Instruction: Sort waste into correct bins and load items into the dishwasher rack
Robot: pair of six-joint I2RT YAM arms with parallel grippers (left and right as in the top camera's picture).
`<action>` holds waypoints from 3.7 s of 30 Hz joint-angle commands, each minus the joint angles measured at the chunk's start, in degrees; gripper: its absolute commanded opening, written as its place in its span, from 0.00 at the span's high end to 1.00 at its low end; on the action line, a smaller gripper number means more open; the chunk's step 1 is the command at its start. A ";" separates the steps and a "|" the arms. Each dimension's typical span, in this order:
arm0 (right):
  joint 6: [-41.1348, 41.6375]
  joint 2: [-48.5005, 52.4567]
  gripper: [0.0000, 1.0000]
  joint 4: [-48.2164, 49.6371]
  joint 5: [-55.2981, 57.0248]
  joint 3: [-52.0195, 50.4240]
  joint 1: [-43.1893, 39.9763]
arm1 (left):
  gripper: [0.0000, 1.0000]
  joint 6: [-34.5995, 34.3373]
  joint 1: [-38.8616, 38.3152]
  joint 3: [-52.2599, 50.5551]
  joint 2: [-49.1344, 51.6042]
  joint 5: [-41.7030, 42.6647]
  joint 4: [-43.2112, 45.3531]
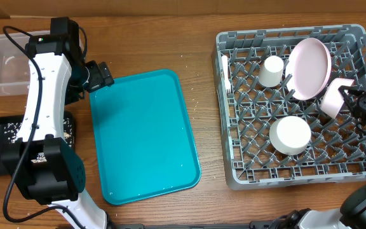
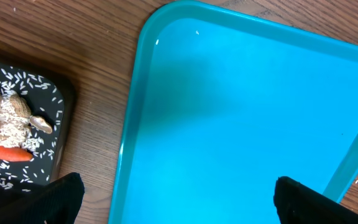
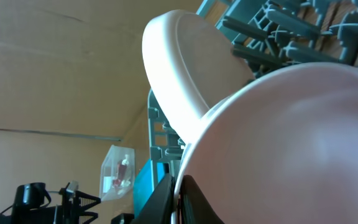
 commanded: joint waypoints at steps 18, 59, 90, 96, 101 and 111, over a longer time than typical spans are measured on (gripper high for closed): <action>11.87 0.11 0.73 -1.92 9.44 -0.50 -5.33 | 0.00 -0.79 -0.15 1.07 -1.11 -0.37 0.02; 23.58 5.11 0.61 -16.50 63.28 13.25 8.90 | 0.00 -0.81 -0.20 1.07 -1.09 -0.37 0.02; 23.15 1.79 0.84 -23.56 58.18 14.80 8.90 | 0.00 -0.81 -0.15 1.07 -1.09 -0.37 0.00; 22.05 2.03 0.51 -26.43 58.25 12.90 10.14 | 0.00 -0.81 -0.15 1.07 -1.09 -0.37 0.02; 22.14 2.51 0.24 -21.86 58.21 9.51 11.06 | 0.00 -0.81 -0.15 1.07 -1.09 -0.37 0.02; 23.58 3.61 0.79 -17.57 58.25 8.85 10.62 | 0.00 -0.81 -0.15 1.07 -1.09 -0.37 0.02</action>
